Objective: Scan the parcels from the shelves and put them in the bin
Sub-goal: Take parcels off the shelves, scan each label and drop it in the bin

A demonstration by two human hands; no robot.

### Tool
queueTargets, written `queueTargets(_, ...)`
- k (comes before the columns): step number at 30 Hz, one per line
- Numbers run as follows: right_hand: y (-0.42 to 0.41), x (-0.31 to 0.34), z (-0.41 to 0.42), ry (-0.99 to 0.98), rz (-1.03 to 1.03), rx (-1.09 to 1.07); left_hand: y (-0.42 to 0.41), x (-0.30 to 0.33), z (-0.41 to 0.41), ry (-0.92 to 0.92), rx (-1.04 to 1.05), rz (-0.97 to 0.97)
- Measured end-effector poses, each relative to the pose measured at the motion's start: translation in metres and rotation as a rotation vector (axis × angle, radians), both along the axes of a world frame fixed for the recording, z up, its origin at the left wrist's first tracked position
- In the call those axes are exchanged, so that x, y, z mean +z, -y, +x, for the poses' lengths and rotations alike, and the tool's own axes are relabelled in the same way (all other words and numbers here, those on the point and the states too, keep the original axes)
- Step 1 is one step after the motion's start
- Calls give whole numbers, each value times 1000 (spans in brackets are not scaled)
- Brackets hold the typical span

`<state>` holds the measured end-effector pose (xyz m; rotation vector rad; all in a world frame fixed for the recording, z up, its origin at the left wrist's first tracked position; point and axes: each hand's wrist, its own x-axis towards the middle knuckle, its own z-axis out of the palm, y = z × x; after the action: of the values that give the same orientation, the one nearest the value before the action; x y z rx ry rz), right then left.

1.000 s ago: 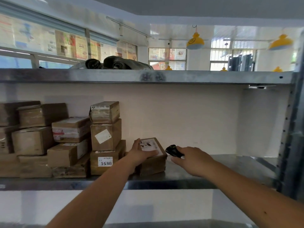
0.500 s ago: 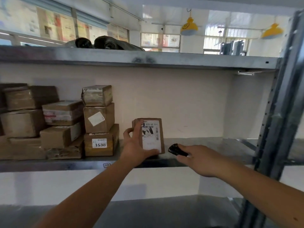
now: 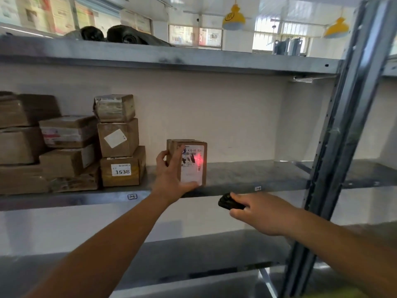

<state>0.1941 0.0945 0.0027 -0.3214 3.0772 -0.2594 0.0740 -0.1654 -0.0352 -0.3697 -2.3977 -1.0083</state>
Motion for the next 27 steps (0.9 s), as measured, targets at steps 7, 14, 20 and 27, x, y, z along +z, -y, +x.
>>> queueTargets(7, -4, -3, 31, 59, -10, -32, -1, 2, 6, 46, 3, 31)
queueTargets(14, -9, -6, 58, 59, -42, -91, -3, 4, 18, 49, -31, 118)
queueTargets(20, -18, -14, 77, -6, -135, -181, -21, 5, 48, 64, -163, 147)
queueTargets(27, -27, -29, 111, -9, -140, -259, -53, -22, 78, 156, -364, 202)
